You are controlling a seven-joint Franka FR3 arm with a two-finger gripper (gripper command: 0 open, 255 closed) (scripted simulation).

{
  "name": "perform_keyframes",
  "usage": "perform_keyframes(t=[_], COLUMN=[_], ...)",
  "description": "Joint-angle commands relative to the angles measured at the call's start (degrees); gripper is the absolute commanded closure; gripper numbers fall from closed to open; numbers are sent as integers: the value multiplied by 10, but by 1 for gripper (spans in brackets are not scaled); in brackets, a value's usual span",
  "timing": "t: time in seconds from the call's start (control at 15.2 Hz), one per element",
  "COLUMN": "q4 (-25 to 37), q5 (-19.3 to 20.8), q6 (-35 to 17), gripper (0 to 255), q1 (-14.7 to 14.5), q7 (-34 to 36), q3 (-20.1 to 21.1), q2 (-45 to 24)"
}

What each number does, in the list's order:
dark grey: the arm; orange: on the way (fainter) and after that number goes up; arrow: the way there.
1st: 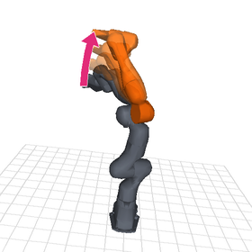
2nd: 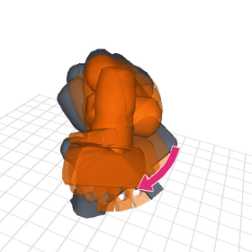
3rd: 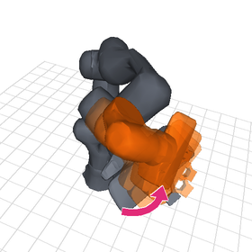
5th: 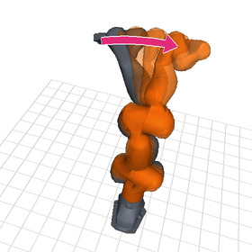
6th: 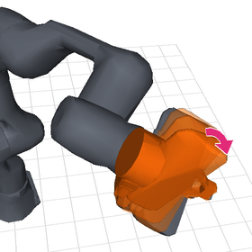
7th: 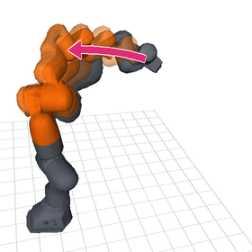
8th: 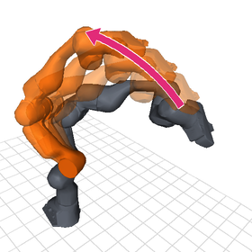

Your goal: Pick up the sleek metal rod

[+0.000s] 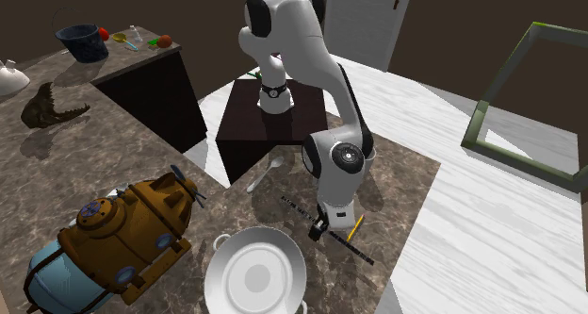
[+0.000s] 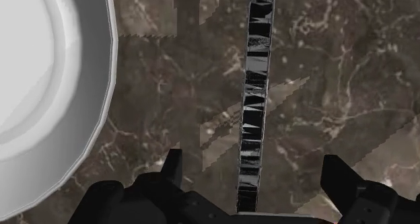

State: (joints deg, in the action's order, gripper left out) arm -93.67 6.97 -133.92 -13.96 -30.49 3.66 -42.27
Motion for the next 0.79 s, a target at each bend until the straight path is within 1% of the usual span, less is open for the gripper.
perform_keyframes(t=[0.0,0.2,0.26,0.73], q4=[4,6,6,7], q5=[1,2,2,2], q6=[-9,-16,-16,-15], gripper=[0,0,255,255], q1=[-1,-1,-1,-2], q7=[1,2,2,2], q3=[-1,-2,-2,-2], q2=[-13,-22,-22,-22])
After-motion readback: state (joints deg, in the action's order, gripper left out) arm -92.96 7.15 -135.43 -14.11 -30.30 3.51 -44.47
